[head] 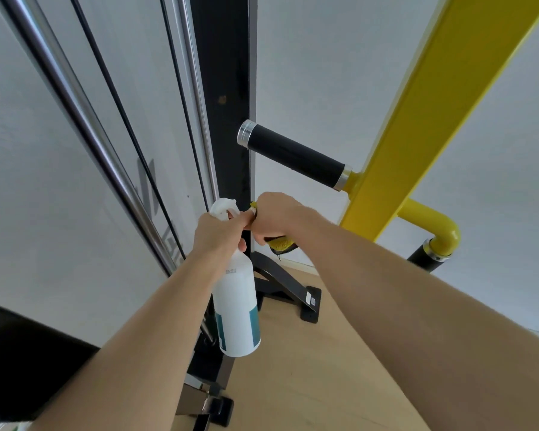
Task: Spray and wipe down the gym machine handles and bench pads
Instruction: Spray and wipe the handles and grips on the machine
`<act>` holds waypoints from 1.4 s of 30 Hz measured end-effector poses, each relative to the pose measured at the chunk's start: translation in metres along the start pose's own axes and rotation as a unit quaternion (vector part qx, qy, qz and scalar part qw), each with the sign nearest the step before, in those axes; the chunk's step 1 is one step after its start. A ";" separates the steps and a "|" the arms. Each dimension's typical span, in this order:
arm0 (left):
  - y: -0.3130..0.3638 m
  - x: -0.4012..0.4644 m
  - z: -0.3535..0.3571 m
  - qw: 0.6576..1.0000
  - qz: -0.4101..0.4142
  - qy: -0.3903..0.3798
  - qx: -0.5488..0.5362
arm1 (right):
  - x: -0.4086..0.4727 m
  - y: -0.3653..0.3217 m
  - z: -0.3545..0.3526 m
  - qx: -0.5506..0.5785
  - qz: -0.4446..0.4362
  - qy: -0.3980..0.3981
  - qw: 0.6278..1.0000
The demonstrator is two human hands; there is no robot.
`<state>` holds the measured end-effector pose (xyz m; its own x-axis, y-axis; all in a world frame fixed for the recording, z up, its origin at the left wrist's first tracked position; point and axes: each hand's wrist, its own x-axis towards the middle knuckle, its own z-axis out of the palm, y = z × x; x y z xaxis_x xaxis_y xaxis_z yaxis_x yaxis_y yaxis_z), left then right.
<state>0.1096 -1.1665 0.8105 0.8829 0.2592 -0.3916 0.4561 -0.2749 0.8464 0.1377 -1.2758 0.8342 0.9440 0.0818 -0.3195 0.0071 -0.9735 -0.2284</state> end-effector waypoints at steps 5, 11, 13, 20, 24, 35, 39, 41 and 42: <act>-0.004 0.001 0.001 1.000 0.013 0.000 0.014 | 0.003 0.005 -0.002 0.036 0.021 -0.042 0.998; -0.004 -0.003 0.000 0.999 0.052 -0.003 0.003 | -0.025 0.000 0.047 -0.103 -0.021 0.243 0.964; -0.004 -0.005 0.001 0.998 0.057 -0.001 0.006 | -0.036 0.009 0.067 -0.159 -0.059 0.279 0.945; 0.002 -0.018 0.002 0.998 0.061 0.020 0.022 | -0.056 0.010 0.073 -0.075 -0.048 0.285 0.954; 0.002 -0.025 -0.001 0.991 0.070 0.085 0.076 | -0.083 0.011 0.072 0.028 -0.076 0.280 0.957; 0.030 -0.086 -0.027 0.973 0.210 0.084 0.033 | -0.136 0.012 0.025 0.141 -0.080 0.240 0.957; 0.032 -0.103 -0.033 0.969 0.236 0.063 0.040 | -0.142 0.015 0.017 0.228 -0.026 0.209 0.951; 0.035 -0.108 -0.034 0.966 0.247 0.057 0.050 | -0.145 0.017 0.014 0.247 -0.009 0.198 0.949; 0.038 -0.111 -0.035 0.966 0.249 0.055 0.048 | -0.147 0.019 0.013 0.254 -0.002 0.190 0.948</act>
<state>0.0252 -1.1735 0.8982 0.9808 0.1668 0.1010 -0.0100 -0.4744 0.8803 -0.0054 -1.3034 0.8650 0.9956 -0.0923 0.0151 -0.0581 -0.7374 -0.6729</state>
